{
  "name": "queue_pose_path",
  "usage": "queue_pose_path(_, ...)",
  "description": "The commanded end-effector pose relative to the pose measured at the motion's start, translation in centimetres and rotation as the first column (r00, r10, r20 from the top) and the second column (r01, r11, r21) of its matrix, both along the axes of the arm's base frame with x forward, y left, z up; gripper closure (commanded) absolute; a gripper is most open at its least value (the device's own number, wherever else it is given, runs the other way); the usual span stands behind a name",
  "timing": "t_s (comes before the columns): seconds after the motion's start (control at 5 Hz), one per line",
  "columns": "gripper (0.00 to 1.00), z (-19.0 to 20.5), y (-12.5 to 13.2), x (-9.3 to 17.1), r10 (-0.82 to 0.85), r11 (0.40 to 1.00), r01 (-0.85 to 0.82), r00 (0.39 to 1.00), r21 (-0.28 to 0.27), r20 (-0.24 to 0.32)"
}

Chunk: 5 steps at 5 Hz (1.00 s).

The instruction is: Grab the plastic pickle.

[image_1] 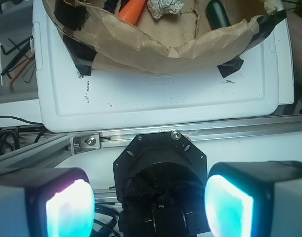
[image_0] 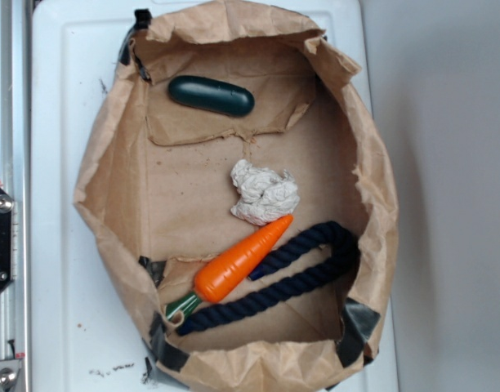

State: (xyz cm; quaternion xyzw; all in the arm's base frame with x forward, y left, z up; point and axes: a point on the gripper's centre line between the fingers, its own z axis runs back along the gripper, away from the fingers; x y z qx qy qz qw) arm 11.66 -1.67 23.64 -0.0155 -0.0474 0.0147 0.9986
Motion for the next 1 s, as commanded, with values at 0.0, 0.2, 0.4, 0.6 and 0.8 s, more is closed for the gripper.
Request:
queue_pose_path(0.0, 0.00, 0.0, 0.0, 0.0, 0.000, 1.000, 0.000, 1.000, 0.000, 0.000)
queue_pose_path(0.2, 0.00, -0.9, 1.7, 3.2, -0.087, 0.996, 0.085, 0.992, 0.026, 0.089)
queue_pose_path(0.4, 0.00, -1.6, 3.1, 4.9, -0.198, 0.980, 0.198, 0.979, 0.007, 0.053)
queue_pose_path(0.6, 0.00, -1.8, 5.0, 7.5, -0.208, 0.978, 0.208, 0.976, 0.013, 0.070)
queue_pose_path(0.8, 0.00, -1.7, 5.3, 10.6, -0.193, 0.981, 0.196, 0.976, -0.014, 0.097)
